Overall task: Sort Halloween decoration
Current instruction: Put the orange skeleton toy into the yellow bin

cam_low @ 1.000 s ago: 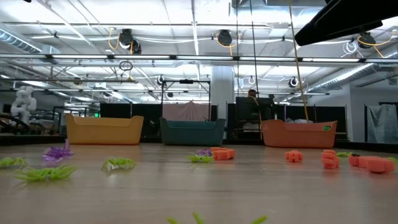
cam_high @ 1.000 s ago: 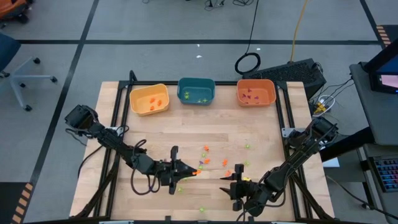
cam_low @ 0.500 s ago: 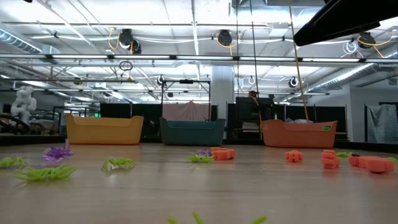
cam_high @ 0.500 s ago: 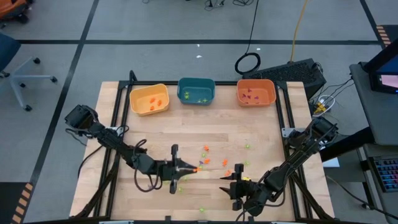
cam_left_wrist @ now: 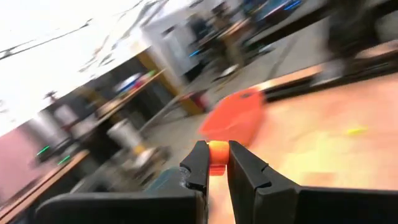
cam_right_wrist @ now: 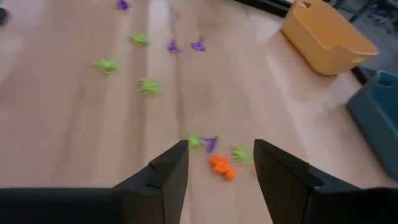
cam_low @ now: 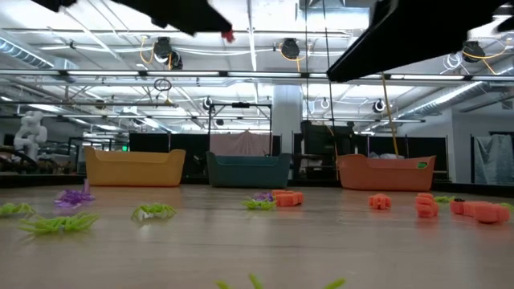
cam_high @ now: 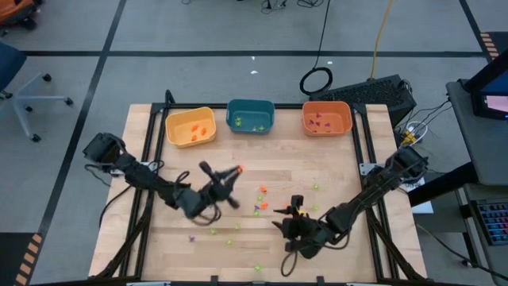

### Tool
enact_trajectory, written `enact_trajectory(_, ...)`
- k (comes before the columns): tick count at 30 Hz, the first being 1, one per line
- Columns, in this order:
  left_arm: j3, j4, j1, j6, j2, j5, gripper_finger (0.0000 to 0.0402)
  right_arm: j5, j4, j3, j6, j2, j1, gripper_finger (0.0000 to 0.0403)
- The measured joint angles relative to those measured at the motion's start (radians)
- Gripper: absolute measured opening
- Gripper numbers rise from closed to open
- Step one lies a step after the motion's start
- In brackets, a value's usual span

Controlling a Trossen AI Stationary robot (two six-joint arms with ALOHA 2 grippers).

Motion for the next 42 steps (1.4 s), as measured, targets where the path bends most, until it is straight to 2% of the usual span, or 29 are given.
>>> enact_trajectory(3,0.000,-0.002,0.064,-0.005,-0.005,-0.053,0.0029,0.000,0.000,0.000,-0.064,0.000,-0.036,0.0167)
enact_trajectory(10,0.000,-0.020,0.180,-0.010,-0.039,-0.057,0.0029,-0.003,0.000,0.000,-0.199,0.000,-0.110,0.0167)
enact_trajectory(12,0.000,-0.100,0.208,-0.055,-0.079,-0.037,0.0029,-0.003,-0.001,0.000,-0.221,0.000,-0.131,0.0167)
enact_trajectory(14,0.000,-0.238,0.243,-0.199,-0.136,0.066,0.0029,-0.003,-0.004,0.000,-0.237,0.000,-0.145,0.0167)
enact_trajectory(17,0.000,-0.493,0.316,-0.470,-0.218,0.348,0.0029,-0.007,-0.010,0.000,-0.252,0.000,-0.162,0.0167)
enact_trajectory(19,0.000,-0.645,0.362,-0.558,-0.255,0.446,0.0029,-0.008,-0.017,0.000,-0.254,0.000,-0.171,0.0167)
enact_trajectory(26,0.000,-1.074,0.507,-0.658,-0.409,0.461,0.0029,-0.008,-0.015,0.000,-0.267,0.000,-0.186,0.0167)
enact_trajectory(30,0.000,-1.295,0.624,-0.722,-0.482,0.563,0.0029,-0.008,-0.007,0.000,-0.267,0.000,-0.204,0.0167)
enact_trajectory(33,0.000,-1.350,0.712,-0.723,-0.491,0.580,0.0029,-0.008,-0.002,-0.001,-0.265,0.000,-0.218,0.0167)
enact_trajectory(36,0.000,-1.345,0.775,-0.713,-0.491,0.520,0.0029,-0.008,0.007,-0.001,-0.267,0.000,-0.226,0.0167)
enact_trajectory(39,0.000,-1.334,0.807,-0.676,-0.491,0.498,0.0029,-0.008,0.011,-0.001,-0.267,0.000,-0.227,0.0167)
enact_trajectory(42,-0.004,-1.333,0.815,-0.739,-0.491,0.501,0.0029,-0.008,0.015,-0.001,-0.269,0.000,-0.227,0.0167)
